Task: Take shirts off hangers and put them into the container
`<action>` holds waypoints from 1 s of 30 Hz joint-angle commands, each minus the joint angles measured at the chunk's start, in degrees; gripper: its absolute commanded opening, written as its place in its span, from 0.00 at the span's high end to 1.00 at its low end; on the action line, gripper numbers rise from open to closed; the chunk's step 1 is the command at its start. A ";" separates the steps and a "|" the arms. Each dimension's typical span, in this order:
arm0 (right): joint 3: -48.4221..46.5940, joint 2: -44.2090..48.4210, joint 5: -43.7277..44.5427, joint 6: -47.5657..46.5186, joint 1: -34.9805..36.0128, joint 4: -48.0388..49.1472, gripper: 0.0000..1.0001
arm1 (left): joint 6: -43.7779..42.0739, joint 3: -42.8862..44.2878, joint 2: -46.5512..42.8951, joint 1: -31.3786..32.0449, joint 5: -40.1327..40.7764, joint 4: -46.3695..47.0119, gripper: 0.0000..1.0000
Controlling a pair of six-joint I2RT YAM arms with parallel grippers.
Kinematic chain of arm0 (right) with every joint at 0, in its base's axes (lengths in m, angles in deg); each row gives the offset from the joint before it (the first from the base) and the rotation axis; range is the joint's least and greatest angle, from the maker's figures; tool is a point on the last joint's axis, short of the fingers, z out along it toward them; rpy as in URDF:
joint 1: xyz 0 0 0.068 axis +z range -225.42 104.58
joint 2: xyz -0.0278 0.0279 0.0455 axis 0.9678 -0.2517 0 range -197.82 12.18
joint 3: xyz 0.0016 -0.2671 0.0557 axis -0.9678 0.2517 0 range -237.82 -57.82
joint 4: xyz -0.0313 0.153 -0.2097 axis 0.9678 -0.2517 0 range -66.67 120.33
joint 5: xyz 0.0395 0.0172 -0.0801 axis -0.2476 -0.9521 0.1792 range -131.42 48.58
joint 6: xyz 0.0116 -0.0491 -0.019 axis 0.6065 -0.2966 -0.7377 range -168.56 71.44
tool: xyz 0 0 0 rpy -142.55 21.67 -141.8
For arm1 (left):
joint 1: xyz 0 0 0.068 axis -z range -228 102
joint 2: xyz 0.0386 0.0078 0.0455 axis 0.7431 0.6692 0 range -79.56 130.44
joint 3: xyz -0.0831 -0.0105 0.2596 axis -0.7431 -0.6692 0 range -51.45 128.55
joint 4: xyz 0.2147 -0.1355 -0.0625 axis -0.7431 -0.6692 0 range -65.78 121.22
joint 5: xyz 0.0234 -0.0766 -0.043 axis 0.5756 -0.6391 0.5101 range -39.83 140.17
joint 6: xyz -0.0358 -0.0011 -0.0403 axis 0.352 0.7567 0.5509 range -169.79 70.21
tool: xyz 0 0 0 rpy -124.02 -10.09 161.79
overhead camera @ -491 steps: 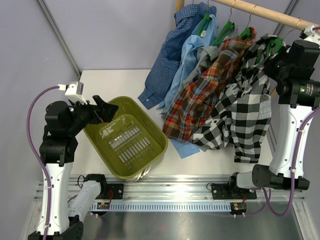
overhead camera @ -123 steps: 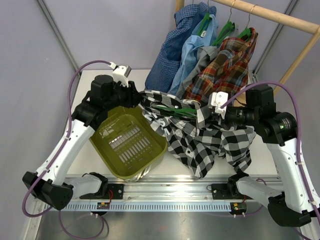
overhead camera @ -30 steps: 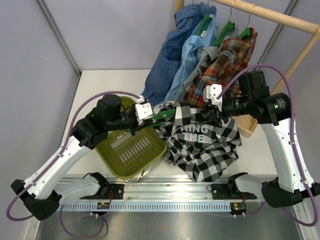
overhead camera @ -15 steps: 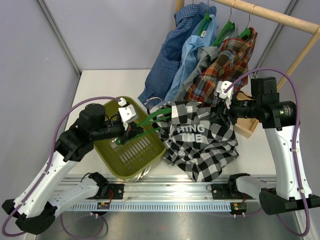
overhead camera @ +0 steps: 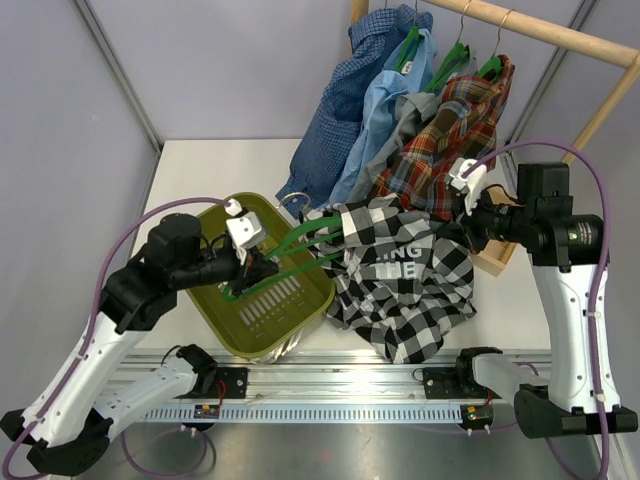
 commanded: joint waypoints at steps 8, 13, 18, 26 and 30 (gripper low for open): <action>2.95 5.90 13.74 14.00 -7.77 8.22 1.00 | -5.08 11.10 -5.91 -0.94 10.69 -5.67 1.00; 5.07 5.28 11.48 14.01 -9.35 7.08 1.00 | -7.19 15.14 -8.99 -1.03 15.87 -9.64 1.00; 7.97 3.35 9.11 11.99 -9.62 5.24 1.00 | -7.45 19.79 -10.93 -0.94 17.99 -12.01 1.00; 16.75 5.72 -8.63 -6.63 -9.62 -3.55 1.00 | -6.75 17.71 -10.15 -0.94 13.78 -2.89 1.00; 16.68 6.86 -13.58 -16.49 -9.62 -11.37 0.65 | -7.63 15.94 -4.71 -0.94 8.51 2.39 1.00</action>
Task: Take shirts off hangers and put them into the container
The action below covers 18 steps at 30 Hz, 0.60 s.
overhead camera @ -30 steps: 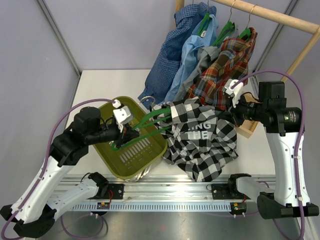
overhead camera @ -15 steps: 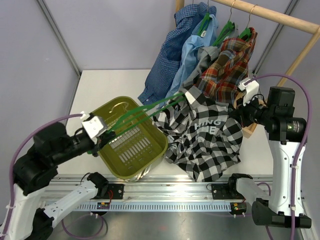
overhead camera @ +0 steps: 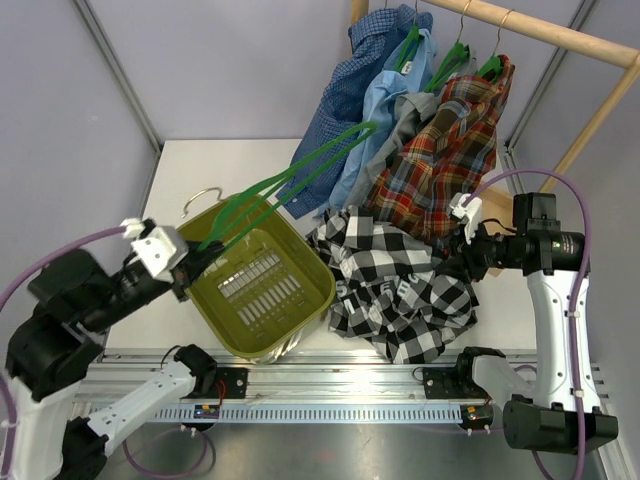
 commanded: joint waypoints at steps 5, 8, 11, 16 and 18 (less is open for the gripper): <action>-14.47 1.47 -4.98 -1.83 -0.26 -5.86 0.34 | -3.42 3.05 15.53 -0.18 -11.08 9.11 1.00; -25.46 -1.34 -8.29 -2.61 -0.26 -10.95 0.29 | -5.09 4.82 17.92 -0.18 -17.23 8.67 1.00; -35.04 -3.72 -13.58 -7.01 -0.26 -17.89 0.24 | -6.15 5.52 19.86 -0.09 -21.72 7.89 1.00; -42.79 -4.51 -19.55 -6.31 -0.17 -17.82 0.13 | -6.77 5.71 23.11 0.00 -27.08 4.54 1.00; -42.71 -5.39 -20.61 -5.78 -0.17 -17.90 0.11 | -6.42 4.04 23.73 0.87 -29.10 5.24 1.00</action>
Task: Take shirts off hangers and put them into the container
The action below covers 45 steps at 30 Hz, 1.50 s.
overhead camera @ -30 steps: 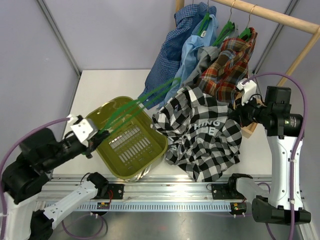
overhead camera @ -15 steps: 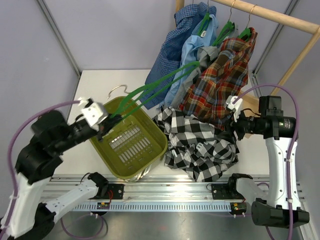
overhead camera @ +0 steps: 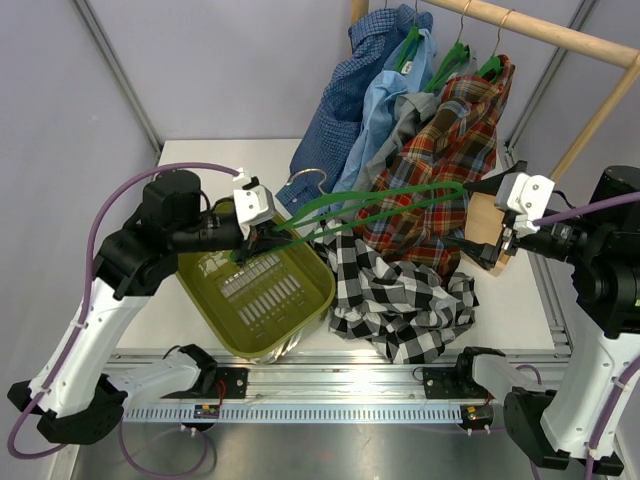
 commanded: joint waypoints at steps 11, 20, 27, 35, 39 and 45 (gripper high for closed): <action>3.92 -6.55 0.96 -0.66 14.74 -16.39 0.15 | -5.43 3.12 6.76 7.78 -0.45 -0.94 1.00; 9.65 -9.01 6.94 -3.30 23.00 -16.31 0.38 | -8.95 6.47 8.87 8.65 0.70 -4.27 1.00; 7.11 -8.93 6.86 -4.89 24.59 -16.31 0.99 | -8.87 4.54 7.03 8.74 4.81 -1.83 1.00; 9.73 -1.03 11.06 13.52 24.59 -0.61 1.00 | -1.84 -5.56 -4.55 8.74 19.49 15.48 0.39; 12.10 3.72 18.18 24.10 24.59 7.32 1.00 | 0.71 -8.47 -10.80 8.65 26.16 25.49 0.14; 13.00 9.52 26.37 40.72 23.46 19.81 1.00 | 2.74 -11.97 -17.05 8.65 34.09 31.75 0.03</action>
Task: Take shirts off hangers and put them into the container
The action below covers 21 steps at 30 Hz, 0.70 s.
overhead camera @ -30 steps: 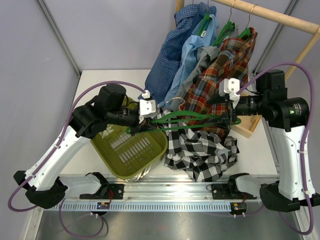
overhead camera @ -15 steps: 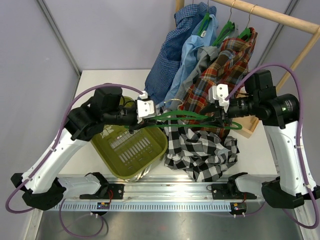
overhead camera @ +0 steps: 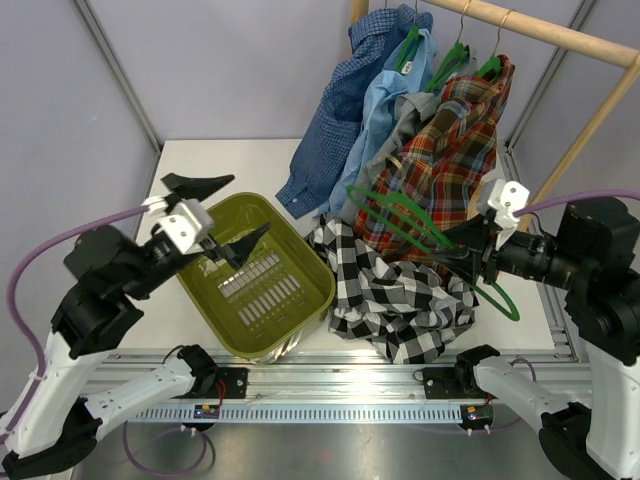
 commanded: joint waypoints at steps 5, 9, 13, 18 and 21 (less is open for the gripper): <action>-1.88 1.47 2.77 18.10 -5.07 11.38 1.00 | 5.59 -7.66 -2.64 0.00 6.52 11.31 0.02; 0.04 1.55 0.75 21.71 -7.27 12.43 1.00 | 12.70 -12.14 -1.41 0.00 -1.02 18.22 0.02; -1.52 0.94 -1.10 24.18 -8.33 14.63 1.00 | 21.66 -16.02 1.57 0.00 -7.63 24.31 0.01; -3.82 -0.29 -3.99 25.06 -8.59 15.42 1.00 | 24.32 -16.72 4.21 0.00 -11.15 26.78 0.01; -0.15 0.58 -7.58 27.51 -8.59 16.21 1.00 | 21.52 -13.23 5.80 0.00 -12.73 25.04 0.01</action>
